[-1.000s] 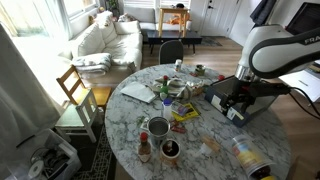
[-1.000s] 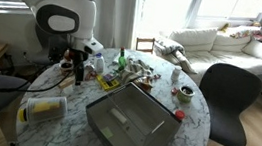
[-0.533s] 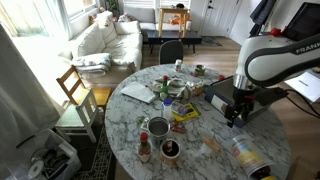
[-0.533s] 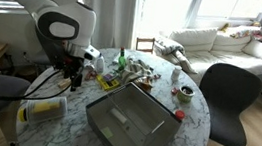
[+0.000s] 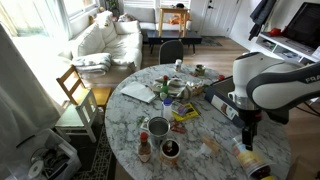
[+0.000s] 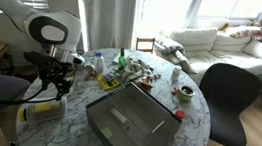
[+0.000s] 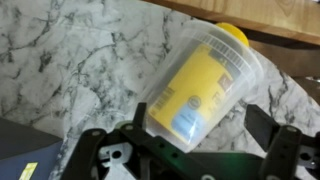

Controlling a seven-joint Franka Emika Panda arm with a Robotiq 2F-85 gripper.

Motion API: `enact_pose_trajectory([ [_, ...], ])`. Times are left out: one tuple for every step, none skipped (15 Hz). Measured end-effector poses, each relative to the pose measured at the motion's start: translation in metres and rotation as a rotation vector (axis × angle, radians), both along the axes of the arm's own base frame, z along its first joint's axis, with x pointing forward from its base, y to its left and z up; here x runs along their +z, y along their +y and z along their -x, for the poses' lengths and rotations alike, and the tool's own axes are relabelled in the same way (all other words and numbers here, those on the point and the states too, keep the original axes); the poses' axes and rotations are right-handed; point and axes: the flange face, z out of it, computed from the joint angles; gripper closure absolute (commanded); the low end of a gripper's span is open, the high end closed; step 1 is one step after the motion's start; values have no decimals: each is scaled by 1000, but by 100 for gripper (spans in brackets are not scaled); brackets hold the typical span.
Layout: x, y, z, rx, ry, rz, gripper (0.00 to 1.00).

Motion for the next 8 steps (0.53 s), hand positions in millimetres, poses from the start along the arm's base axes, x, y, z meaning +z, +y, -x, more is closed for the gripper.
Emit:
enact_pose_trajectory([
  [-1, 0, 7, 51, 11, 10, 0],
  [-2, 1, 14, 103, 23, 16, 0],
  [-3, 2, 20, 154, 33, 16, 0],
  [-5, 4, 25, 205, 43, 13, 0],
  [-6, 6, 30, 256, 55, 11, 0],
  [-7, 9, 34, 302, 64, 9, 0],
  [-8, 12, 38, 343, 72, 8, 0],
  [-8, 14, 40, 374, 76, 7, 0],
])
